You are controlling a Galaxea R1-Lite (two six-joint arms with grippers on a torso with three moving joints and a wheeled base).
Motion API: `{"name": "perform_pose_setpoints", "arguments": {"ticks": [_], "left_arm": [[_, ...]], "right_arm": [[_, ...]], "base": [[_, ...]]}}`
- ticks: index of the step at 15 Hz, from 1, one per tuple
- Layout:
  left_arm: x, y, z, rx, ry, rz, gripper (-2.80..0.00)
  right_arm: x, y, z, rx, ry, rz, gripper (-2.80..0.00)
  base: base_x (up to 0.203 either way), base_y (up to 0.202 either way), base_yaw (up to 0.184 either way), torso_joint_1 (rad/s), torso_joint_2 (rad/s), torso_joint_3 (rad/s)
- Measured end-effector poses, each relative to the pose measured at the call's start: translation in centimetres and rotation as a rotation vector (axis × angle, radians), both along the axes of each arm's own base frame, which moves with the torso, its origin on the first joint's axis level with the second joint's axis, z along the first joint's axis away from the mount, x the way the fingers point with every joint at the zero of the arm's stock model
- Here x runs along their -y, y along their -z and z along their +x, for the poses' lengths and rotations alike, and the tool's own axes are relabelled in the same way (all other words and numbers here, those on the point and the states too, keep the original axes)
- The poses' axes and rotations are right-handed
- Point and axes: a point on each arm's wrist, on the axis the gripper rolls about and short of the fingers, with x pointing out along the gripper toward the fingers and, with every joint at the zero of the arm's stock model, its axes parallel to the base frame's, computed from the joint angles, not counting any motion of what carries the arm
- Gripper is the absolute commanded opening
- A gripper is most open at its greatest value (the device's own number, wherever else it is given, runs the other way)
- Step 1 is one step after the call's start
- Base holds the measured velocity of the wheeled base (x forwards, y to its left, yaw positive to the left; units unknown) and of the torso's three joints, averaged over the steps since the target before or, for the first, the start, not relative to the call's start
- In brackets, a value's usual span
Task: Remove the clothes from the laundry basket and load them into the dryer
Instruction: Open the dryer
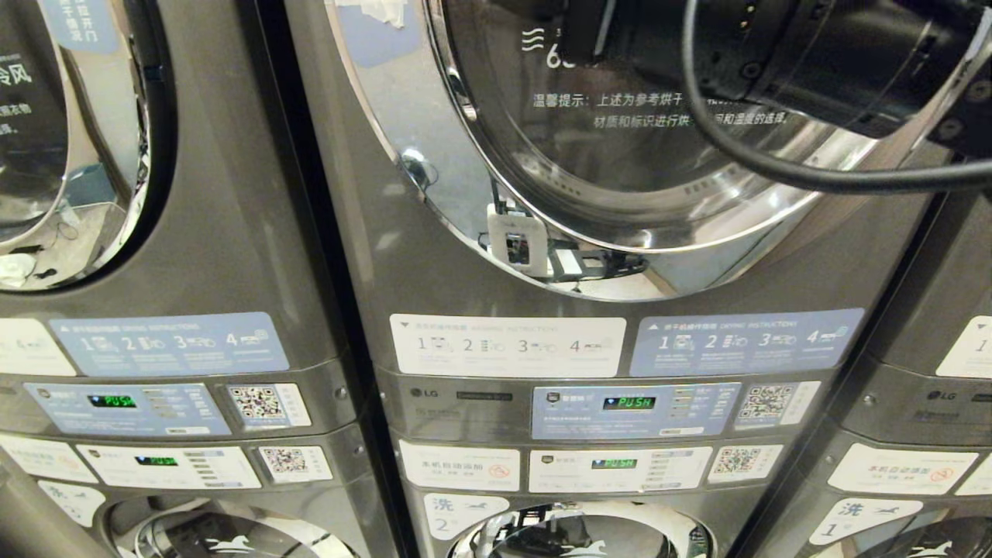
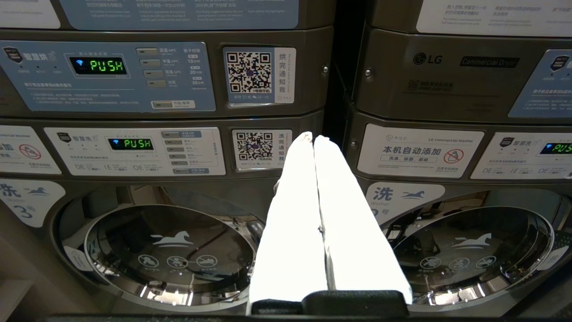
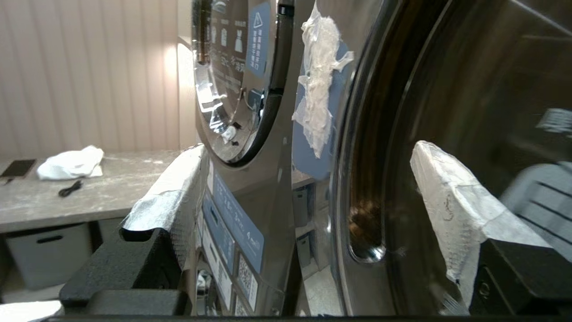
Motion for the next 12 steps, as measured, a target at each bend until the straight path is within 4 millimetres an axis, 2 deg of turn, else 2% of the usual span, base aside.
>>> {"name": "perform_pose_setpoints", "arguments": {"ticks": [6,12], "left_arm": [[0.0,0.0,0.0,0.0,0.0,0.0,-2.8],[0.0,0.0,0.0,0.0,0.0,0.0,-2.8]], "right_arm": [[-3.9,0.7,1.5,-0.011,0.112,0.039,0.0],[-5.3,1.9,2.3,-0.026,0.115,0.017,0.0]], "base": [[0.0,0.0,0.0,0.0,0.0,0.0],[0.0,0.0,0.0,0.0,0.0,0.0]]}}
